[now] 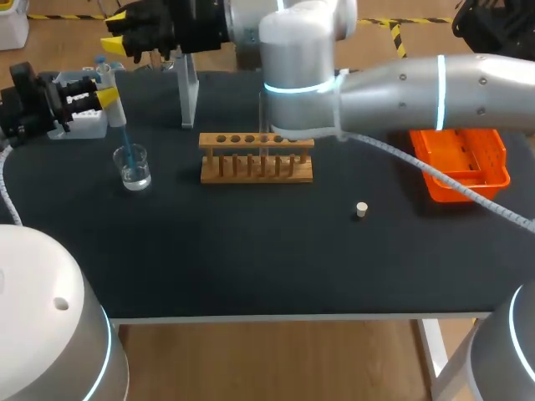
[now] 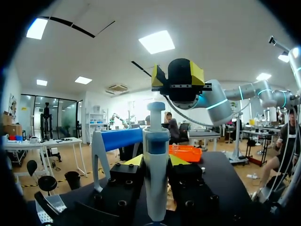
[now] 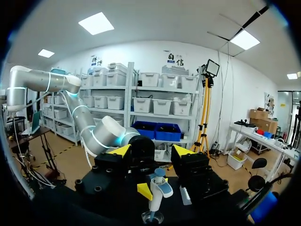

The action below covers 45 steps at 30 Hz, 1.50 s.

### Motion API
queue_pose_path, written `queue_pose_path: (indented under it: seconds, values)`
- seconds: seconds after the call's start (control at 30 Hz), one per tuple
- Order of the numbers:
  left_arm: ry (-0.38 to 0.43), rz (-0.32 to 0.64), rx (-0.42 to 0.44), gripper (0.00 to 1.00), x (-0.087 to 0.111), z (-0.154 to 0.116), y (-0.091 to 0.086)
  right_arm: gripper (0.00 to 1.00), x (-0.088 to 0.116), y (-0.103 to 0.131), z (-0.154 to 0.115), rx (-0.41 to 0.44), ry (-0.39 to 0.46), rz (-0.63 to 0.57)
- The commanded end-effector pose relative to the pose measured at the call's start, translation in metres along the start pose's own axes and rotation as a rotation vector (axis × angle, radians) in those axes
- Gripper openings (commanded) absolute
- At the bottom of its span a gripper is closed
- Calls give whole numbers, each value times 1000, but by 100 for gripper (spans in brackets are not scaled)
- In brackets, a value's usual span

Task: Invert the test tube, pick up the pipette, mount the tip to pipette, aspirate from beaker and dispense into the tube, eject the tip, return the pipette, and cap with the stopper.

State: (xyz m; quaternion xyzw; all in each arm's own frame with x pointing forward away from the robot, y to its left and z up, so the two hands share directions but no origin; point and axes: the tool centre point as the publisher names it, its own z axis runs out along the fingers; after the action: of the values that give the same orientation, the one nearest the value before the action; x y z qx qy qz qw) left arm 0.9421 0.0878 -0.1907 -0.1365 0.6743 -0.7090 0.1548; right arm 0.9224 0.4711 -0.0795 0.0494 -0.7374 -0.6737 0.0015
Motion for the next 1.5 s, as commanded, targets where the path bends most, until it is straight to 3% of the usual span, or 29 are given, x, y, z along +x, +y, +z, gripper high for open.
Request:
queue_pose_path:
  seconds: [0.03,0.33,0.8,1.17,1.5]
  values:
    - [1,-1,0,0,0,0,0,100,13,10,-53,26,5,-12]
    - [1,-1,0,0,0,0,0,100,26,10,-131,78,16,-60]
    - [1,-1,0,0,0,0,0,100,27,-24,-228,141,-5,-99]
    - [1,-1,0,0,0,0,0,100,15,-66,-273,158,32,-82]
    - [1,-1,0,0,0,0,0,100,10,-110,-281,181,59,-52]
